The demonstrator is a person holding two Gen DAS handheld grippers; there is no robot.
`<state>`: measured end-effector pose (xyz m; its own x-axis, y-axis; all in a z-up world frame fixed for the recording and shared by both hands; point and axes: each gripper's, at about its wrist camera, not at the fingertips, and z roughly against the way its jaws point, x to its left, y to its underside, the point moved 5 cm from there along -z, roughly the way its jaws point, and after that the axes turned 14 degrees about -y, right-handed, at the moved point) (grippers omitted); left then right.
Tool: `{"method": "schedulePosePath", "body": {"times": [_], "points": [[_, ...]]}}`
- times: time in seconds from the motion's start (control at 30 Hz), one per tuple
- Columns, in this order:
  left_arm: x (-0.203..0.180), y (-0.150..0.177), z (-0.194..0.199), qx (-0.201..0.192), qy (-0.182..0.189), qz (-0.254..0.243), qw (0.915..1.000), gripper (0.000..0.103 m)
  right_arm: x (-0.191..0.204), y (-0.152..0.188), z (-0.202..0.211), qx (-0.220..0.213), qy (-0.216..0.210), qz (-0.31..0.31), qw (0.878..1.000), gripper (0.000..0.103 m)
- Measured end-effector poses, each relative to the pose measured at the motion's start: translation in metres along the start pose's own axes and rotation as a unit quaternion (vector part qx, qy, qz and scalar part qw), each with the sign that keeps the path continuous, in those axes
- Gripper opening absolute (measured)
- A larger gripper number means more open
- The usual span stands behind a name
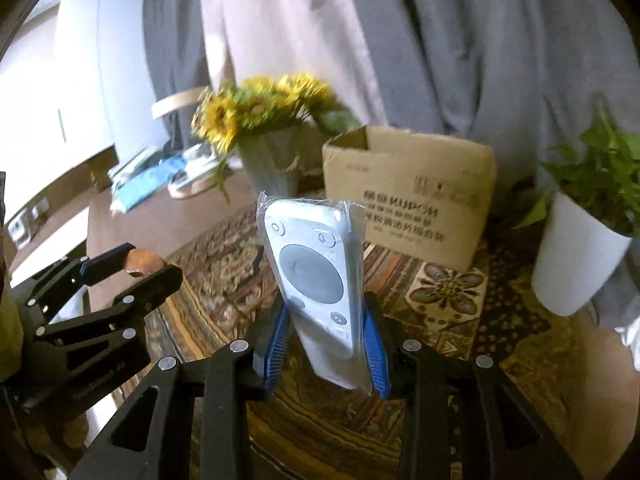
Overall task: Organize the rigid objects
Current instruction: 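Carry the wooden piece with the left tool while the right tool carries the remote to the box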
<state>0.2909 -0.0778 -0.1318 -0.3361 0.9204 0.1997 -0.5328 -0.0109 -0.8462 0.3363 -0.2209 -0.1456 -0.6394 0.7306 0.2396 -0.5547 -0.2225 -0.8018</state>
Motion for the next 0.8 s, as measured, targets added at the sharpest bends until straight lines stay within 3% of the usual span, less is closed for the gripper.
{"method": "schedulePosePath", "body": {"times": [0.5, 0.8], "points": [[0.0, -0.053, 0.002, -0.051, 0.086, -0.025, 0.9947, 0.056, 0.012, -0.041, 0.039, -0.065, 0.089, -0.035, 0.993, 0.037], [-0.008, -0.083, -0.009, -0.069, 0.129, -0.042, 0.9883, 0.056, 0.008, -0.062, 0.047, -0.096, 0.12, -0.05, 0.987, 0.037]]}}
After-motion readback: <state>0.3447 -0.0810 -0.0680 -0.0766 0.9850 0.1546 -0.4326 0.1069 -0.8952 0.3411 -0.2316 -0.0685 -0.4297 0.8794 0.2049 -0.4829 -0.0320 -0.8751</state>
